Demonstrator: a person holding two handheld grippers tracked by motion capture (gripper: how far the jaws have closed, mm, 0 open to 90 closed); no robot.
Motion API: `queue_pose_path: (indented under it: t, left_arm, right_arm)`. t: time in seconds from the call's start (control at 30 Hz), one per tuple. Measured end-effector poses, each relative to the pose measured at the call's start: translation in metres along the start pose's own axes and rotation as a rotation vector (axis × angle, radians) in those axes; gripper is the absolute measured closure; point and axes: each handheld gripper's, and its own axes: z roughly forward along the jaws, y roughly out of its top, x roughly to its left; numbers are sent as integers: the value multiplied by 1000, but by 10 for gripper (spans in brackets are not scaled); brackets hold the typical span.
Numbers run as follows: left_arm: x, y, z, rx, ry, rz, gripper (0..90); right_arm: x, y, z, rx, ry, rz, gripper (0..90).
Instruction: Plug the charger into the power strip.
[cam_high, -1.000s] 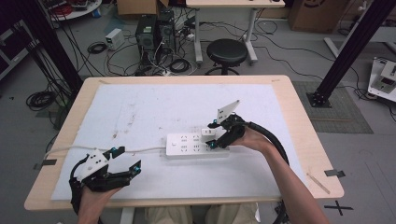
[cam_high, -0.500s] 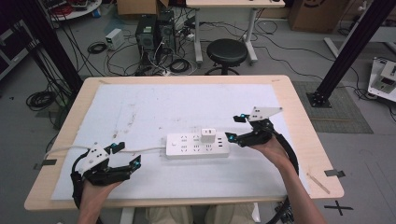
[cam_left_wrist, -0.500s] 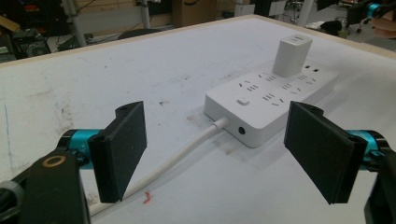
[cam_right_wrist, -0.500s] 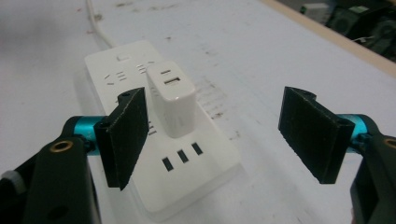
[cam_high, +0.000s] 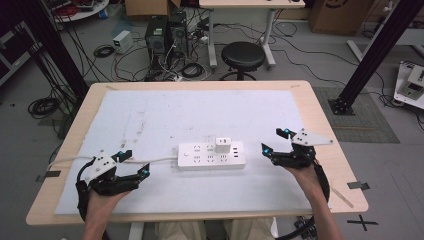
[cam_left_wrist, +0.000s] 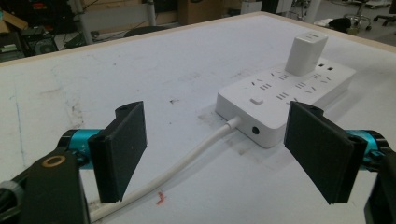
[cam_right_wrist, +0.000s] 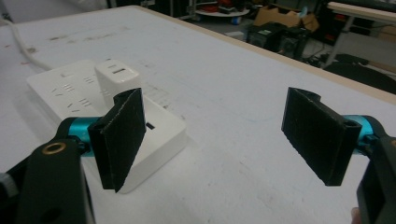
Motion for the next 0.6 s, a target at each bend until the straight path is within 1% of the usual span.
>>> queue_pose_path:
  t: [0.03,0.07,0.1,0.13,0.17,0.2,0.23,0.3,0.37,0.4,0.47,0.5,0.6]
  left_arm:
    - [3,-1,-2,-2,19,-10,212]
    - [4,-1,-2,-1,28,-11,212]
    - [6,-2,-3,-1,36,-14,212]
    - [6,-2,-3,-1,36,-14,212]
    - [10,-2,-4,-4,57,-20,212]
    - [12,-2,-5,-4,61,-20,212]
    - [12,-2,-5,-4,61,-20,212]
    - [16,-3,-5,-6,71,-25,212]
    - [17,-3,-5,-6,75,-28,212]
    - [19,-3,-6,-8,81,-29,212]
    - [19,-3,-6,-8,81,-29,212]
    - [21,-4,-5,-11,85,-36,212]
    - [21,-5,-5,-10,87,-37,212]
  right_arm:
    - [0,0,0,0,0,0,220]
    - [1,-10,-7,-15,-58,46,215]
    - [0,-13,-9,-21,-73,56,214]
    - [0,-13,-9,-21,-73,56,214]
    - [1,-16,-11,-22,-87,74,214]
    - [1,-23,-17,-34,-108,103,214]
    - [1,-23,-17,-34,-108,103,214]
    - [1,-27,-20,-38,-111,126,214]
    - [1,-29,-22,-40,-115,125,213]
    - [1,-30,-23,-39,-120,133,213]
    - [1,-33,-25,-33,-122,139,213]
    - [0,-37,-27,-25,-120,159,213]
    - [-1,-39,-27,-20,-122,157,214]
